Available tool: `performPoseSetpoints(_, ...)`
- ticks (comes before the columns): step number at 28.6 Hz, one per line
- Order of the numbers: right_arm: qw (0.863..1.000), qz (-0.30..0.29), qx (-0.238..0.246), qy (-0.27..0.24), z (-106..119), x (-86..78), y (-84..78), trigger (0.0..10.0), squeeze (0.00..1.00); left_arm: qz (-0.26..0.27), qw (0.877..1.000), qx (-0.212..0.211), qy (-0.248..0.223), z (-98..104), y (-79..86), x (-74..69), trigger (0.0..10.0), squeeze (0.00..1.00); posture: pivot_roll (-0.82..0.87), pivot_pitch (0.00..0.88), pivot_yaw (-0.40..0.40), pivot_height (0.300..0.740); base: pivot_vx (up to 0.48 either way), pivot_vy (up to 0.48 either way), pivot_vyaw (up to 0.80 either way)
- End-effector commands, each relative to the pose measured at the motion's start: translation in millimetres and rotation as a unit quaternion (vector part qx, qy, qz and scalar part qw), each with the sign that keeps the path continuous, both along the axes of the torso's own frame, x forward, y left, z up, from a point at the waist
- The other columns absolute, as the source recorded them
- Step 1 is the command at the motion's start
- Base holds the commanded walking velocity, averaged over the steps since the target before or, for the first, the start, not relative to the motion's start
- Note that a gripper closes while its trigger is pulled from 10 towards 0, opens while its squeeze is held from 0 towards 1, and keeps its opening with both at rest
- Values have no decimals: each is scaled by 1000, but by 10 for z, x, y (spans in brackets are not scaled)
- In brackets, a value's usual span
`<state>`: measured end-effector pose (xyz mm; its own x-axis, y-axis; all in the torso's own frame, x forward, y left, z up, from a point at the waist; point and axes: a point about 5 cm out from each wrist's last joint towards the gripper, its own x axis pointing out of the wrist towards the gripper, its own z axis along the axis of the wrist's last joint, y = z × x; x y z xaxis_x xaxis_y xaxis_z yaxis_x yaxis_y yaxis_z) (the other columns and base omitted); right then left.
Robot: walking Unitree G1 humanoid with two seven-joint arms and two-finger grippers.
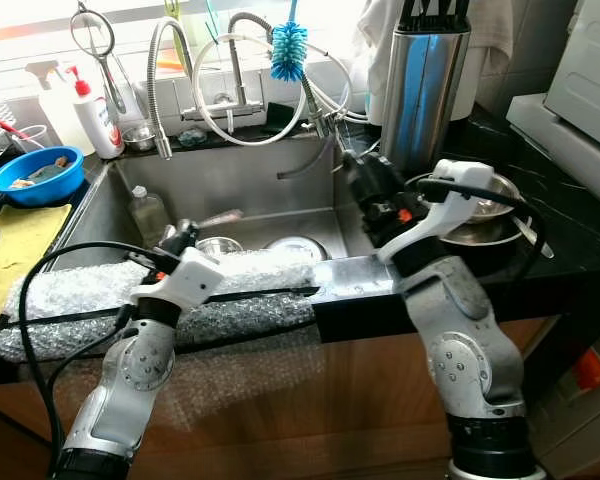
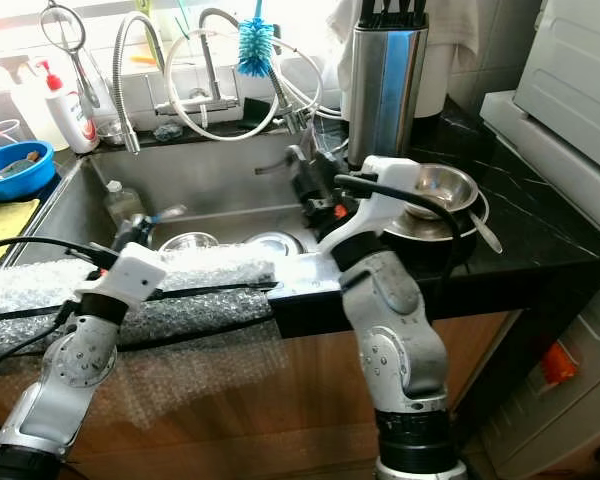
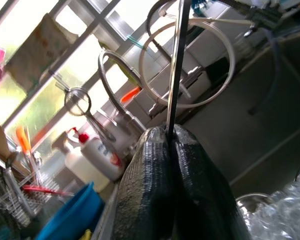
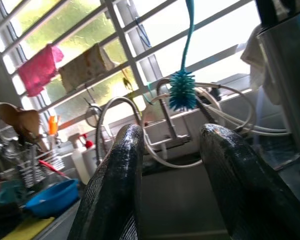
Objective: Kitchen organization
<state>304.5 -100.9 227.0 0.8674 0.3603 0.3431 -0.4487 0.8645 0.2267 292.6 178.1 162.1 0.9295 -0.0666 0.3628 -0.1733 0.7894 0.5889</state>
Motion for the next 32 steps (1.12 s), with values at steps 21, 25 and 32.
performPoseSetpoints(21, 974, -86, -205, -51, -625, -442, -78, 10000, 0, 8, 945, -327, 4, 118, 227, 85, 10000, 0, -109, 0, 100, 740, 0, 0, 0)
performPoseSetpoints(25, 970, -107, -217, -30, -747, -468, -168, 10000, 0, 2, 945, -327, 8, 122, 218, 94, 10000, 0, -115, 0, 107, 740, 0, 0, 0)
performPoseSetpoints(32, 968, -118, -219, -28, -766, -486, -235, 10000, 0, 0, 940, -340, 1, 177, 255, 132, 10000, 0, -118, 0, 114, 740, 0, 0, 0)
